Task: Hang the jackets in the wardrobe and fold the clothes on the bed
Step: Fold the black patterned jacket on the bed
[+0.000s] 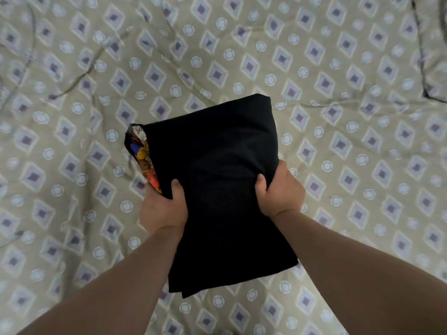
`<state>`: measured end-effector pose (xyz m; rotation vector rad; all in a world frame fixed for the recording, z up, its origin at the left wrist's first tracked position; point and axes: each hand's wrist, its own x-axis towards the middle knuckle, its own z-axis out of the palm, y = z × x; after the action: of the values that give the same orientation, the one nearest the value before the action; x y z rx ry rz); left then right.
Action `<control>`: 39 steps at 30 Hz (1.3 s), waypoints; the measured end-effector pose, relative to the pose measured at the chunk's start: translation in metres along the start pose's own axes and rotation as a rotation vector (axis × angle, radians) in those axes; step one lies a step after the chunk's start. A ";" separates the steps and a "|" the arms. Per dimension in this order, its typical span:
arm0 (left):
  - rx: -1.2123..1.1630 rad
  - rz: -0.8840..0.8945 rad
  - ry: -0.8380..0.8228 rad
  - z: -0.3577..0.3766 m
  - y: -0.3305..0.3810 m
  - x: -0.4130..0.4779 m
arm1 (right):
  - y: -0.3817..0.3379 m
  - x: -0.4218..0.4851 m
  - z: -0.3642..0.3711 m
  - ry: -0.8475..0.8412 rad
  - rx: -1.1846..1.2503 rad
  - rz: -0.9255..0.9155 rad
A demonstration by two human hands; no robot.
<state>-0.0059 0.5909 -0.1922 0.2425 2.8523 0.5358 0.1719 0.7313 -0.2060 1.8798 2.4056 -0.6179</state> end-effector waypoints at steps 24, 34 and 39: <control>0.026 -0.067 0.114 0.018 0.012 -0.026 | 0.009 0.001 0.000 0.012 0.176 -0.082; 0.063 -0.010 0.203 0.030 0.006 -0.020 | 0.007 0.005 0.005 0.022 0.169 -0.100; 0.077 -0.016 0.192 0.029 0.004 -0.020 | 0.006 0.002 0.002 0.037 0.194 -0.111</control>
<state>0.0215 0.6007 -0.2129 0.1905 3.0621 0.4703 0.1766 0.7335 -0.2099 1.8481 2.5724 -0.8603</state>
